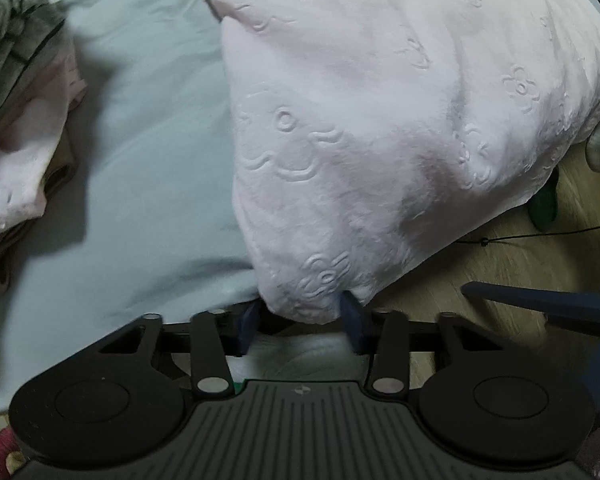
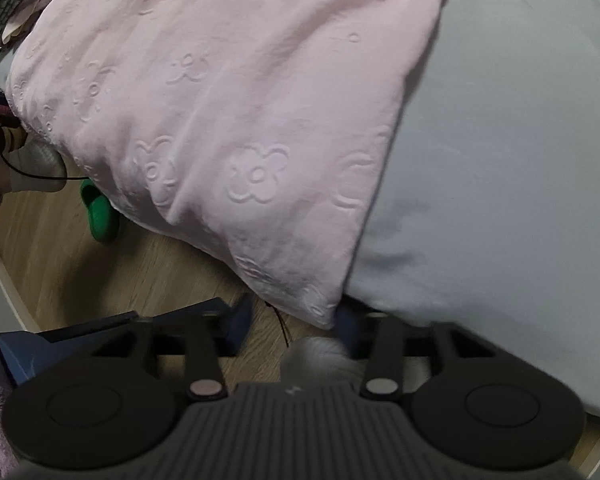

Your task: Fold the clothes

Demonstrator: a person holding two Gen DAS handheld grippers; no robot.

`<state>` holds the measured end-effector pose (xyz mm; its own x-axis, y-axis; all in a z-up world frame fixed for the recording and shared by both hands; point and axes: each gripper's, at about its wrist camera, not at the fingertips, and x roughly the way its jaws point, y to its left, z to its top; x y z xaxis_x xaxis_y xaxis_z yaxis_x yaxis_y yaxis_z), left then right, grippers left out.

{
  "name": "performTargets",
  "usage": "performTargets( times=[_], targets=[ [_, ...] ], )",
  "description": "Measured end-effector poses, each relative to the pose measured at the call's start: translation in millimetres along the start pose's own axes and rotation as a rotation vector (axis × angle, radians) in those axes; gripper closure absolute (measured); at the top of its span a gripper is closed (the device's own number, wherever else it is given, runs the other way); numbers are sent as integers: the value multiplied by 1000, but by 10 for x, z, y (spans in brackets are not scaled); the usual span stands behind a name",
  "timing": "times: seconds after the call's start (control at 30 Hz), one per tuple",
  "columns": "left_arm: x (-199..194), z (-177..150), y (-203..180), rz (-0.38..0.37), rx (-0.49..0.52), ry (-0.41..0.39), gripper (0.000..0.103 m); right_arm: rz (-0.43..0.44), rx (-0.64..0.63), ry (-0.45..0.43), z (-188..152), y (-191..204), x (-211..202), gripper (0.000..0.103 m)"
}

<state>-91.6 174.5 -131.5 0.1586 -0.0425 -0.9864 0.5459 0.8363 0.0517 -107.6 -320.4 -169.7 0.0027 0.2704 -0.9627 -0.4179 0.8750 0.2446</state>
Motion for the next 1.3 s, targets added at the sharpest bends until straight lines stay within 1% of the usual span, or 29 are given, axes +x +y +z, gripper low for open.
performTargets(
  times=[0.03, 0.07, 0.1, 0.13, 0.23, 0.33, 0.4, 0.5, 0.6, 0.67, 0.73, 0.83, 0.97, 1.03, 1.1, 1.17, 1.23, 1.3],
  targets=[
    [-16, 2, -12, 0, 10, -6, 78, 4, -1, 4, 0, 8, -3, 80],
    [-32, 3, -24, -1, 21, -12, 88, 9, -2, 7, 0, 15, -7, 82],
    [-72, 12, -35, -16, 29, -21, 96, 25, -2, 2, -6, 23, -38, 87],
    [-109, 9, -37, -40, 38, -30, 97, 41, -1, -3, -11, 31, -70, 93],
    [-276, 0, -77, -112, 85, -58, 98, 90, 1, -18, -28, 56, -164, 97],
    [-489, 1, -106, -198, 106, -101, 98, 141, -6, -42, -36, 103, -268, 99],
    [-627, 28, -103, -262, 107, -145, 99, 183, -30, -73, -16, 185, -367, 99],
    [-832, 75, -87, -332, 102, -217, 100, 234, -63, -129, 49, 321, -537, 100],
    [-938, 182, -131, -401, 68, -308, 101, 281, -52, -204, 190, 371, -746, 101],
    [-1051, 273, -72, -444, 37, -372, 101, 315, -30, -263, 295, 350, -912, 101],
    [-1113, 390, -13, -467, -4, -433, 101, 336, -2, -322, 395, 316, -1042, 101],
    [-1152, 573, 76, -503, -102, -527, 101, 356, 58, -419, 544, 195, -1273, 101],
    [-1215, 779, 332, -496, -262, -630, 102, 330, 149, -521, 744, -6, -1456, 101],
    [-1235, 849, 518, -467, -346, -666, 102, 307, 199, -561, 828, -142, -1531, 101],
    [-1192, 948, 696, -416, -428, -671, 102, 260, 250, -587, 904, -319, -1615, 101],
    [-1098, 1038, 850, -340, -524, -648, 102, 210, 314, -599, 984, -493, -1582, 101],
    [-972, 1095, 968, -274, -587, -617, 102, 156, 375, -597, 1048, -662, -1517, 101],
    [-851, 1136, 1047, -226, -643, -587, 102, 104, 430, -583, 1103, -816, -1434, 101]
  ],
)
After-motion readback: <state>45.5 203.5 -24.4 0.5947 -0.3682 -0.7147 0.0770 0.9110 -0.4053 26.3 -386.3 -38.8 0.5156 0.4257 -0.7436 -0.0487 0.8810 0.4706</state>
